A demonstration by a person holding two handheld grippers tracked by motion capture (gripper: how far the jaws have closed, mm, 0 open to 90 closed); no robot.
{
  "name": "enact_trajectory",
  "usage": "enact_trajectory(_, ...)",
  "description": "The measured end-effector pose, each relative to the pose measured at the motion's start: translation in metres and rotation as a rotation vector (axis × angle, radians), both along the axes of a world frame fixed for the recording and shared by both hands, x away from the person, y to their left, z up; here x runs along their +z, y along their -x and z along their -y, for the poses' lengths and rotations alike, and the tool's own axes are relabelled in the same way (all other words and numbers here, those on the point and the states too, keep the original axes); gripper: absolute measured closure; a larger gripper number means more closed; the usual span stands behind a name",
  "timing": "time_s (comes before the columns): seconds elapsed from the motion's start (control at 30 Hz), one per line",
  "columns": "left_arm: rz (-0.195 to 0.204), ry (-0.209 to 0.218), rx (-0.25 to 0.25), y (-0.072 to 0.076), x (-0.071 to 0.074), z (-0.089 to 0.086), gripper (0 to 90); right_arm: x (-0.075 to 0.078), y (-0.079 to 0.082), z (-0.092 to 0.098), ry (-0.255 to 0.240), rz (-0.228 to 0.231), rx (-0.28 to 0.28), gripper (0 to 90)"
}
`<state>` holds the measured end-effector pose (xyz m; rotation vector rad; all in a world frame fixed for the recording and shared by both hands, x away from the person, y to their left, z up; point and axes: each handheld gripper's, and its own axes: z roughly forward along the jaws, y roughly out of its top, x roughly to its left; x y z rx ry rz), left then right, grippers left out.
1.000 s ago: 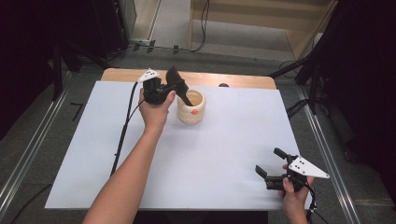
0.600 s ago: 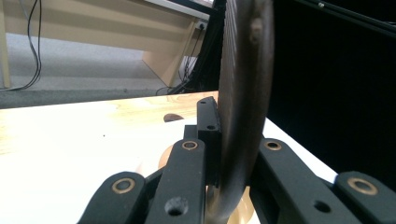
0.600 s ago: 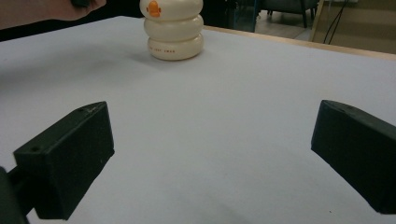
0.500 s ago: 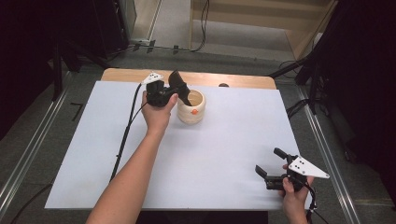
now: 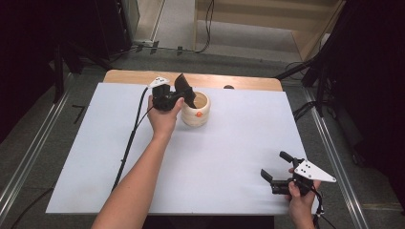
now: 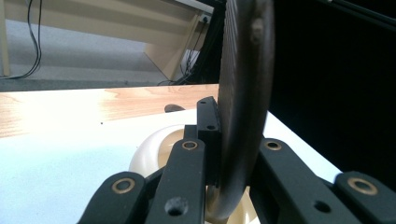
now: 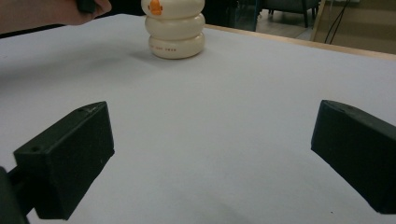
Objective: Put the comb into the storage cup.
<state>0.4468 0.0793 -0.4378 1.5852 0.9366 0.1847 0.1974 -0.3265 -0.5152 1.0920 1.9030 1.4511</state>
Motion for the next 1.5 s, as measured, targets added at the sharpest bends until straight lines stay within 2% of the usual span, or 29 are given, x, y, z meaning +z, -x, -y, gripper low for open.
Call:
enact_trajectory(0.27, -0.033, 0.022, 0.01, -0.004, -0.002, -0.003, 85.7, 0.0, 0.0, 0.0, 0.001, 0.0, 0.0, 0.0)
enact_trajectory(0.43, -0.033, 0.006, 0.021, -0.005, -0.001, -0.006, 76.9, 0.0, 0.0, 0.0, 0.001, 0.0, 0.0, 0.0)
enact_trajectory(0.5, -0.046, -0.014, 0.019, -0.004, -0.001, -0.006, 73.6, 0.0, -0.001, 0.0, 0.001, 0.001, -0.001, 0.0)
enact_trajectory(0.57, -0.05, -0.027, 0.017, -0.003, 0.001, -0.006, 67.6, 0.0, -0.001, 0.0, 0.002, 0.001, 0.0, 0.0)
enact_trajectory(0.63, -0.037, -0.055, 0.045, -0.002, 0.003, -0.007, 55.7, 0.0, -0.001, 0.0, 0.001, 0.0, -0.001, 0.0)
enact_trajectory(0.73, -0.023, -0.059, 0.064, -0.001, 0.006, -0.01, 43.6, 0.0, -0.001, 0.0, 0.001, 0.0, -0.001, 0.0)
enact_trajectory(0.87, 0.001, -0.065, 0.077, 0.001, 0.01, -0.012, 34.8, 0.0, -0.001, 0.0, 0.002, 0.002, 0.0, 0.0)
enact_trajectory(0.93, -0.002, -0.067, 0.078, 0.001, 0.011, -0.012, 31.0, 0.0, -0.001, 0.0, 0.001, 0.002, 0.001, 0.0)
enact_trajectory(1.03, -0.006, -0.071, 0.082, 0.002, 0.01, -0.014, 20.4, 0.0, -0.001, 0.0, 0.001, 0.0, -0.001, 0.0)
enact_trajectory(1.07, -0.004, -0.07, 0.076, 0.002, 0.009, -0.015, 19.8, 0.0, -0.001, 0.0, 0.001, 0.0, -0.001, 0.0)
enact_trajectory(1.1, -0.007, -0.058, 0.074, 0.002, 0.008, -0.016, 15.0, 0.0, -0.001, 0.0, 0.001, 0.002, 0.0, 0.0)
enact_trajectory(1.23, 0.0, -0.035, 0.059, 0.003, 0.007, -0.022, 7.7, 0.0, -0.001, 0.0, 0.0, 0.001, 0.002, 0.0)
enact_trajectory(1.33, -0.015, -0.022, 0.041, 0.003, 0.007, -0.025, 4.8, 0.0, -0.001, 0.0, 0.0, 0.001, 0.002, 0.0)
enact_trajectory(1.5, 0.0, -0.043, 0.028, 0.008, 0.009, -0.027, 2.1, 0.0, -0.001, -0.001, 0.002, 0.001, 0.003, 0.0)
